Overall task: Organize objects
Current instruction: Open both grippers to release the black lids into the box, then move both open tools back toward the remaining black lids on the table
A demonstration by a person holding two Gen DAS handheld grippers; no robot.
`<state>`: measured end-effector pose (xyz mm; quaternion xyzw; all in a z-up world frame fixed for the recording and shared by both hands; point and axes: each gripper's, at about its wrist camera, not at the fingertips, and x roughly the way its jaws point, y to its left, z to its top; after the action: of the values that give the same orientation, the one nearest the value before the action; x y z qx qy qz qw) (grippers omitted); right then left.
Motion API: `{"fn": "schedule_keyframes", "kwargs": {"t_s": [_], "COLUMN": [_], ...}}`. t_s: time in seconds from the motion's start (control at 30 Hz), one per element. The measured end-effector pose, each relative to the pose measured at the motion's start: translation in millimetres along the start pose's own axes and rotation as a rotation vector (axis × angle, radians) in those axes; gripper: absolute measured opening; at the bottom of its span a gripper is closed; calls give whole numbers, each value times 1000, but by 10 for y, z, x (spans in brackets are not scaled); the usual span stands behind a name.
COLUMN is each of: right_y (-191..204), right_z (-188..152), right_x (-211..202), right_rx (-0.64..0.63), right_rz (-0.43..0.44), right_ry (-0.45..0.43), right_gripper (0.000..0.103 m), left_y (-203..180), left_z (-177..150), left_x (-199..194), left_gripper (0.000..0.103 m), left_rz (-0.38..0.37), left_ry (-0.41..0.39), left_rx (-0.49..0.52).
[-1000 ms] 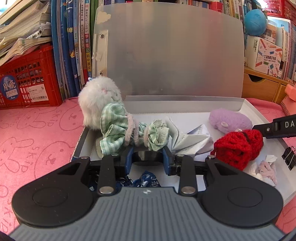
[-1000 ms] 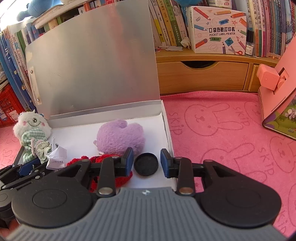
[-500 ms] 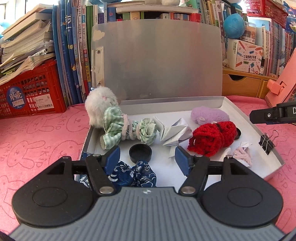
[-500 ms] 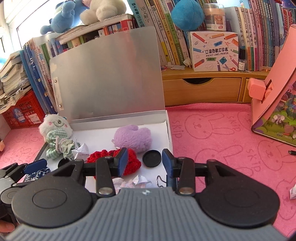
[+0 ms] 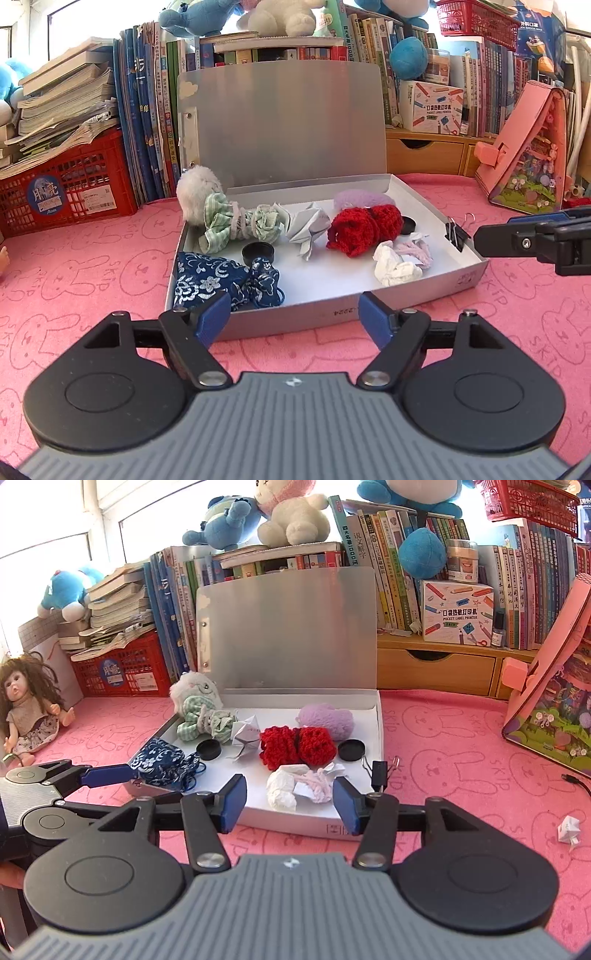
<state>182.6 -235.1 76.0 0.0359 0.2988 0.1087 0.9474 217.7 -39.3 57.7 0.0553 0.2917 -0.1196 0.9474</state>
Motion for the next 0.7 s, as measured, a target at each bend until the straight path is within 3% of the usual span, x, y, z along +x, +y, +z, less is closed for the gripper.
{"fn": "schedule_keyframes", "kwargs": {"t_s": [0.37, 0.7], "right_y": [269, 592], "right_z": [-665, -1239], "right_x": [-532, -934], "right_rx": [-149, -286], "right_rz": [53, 243], "right_ry": [29, 146], "right_gripper": [72, 75], "left_y": [-84, 25], "left_z": [-582, -831], "left_x": [-623, -783], "left_gripper": [82, 82], "left_rz": [-62, -61], "left_ry": [-6, 22], "left_rx": [11, -38]}}
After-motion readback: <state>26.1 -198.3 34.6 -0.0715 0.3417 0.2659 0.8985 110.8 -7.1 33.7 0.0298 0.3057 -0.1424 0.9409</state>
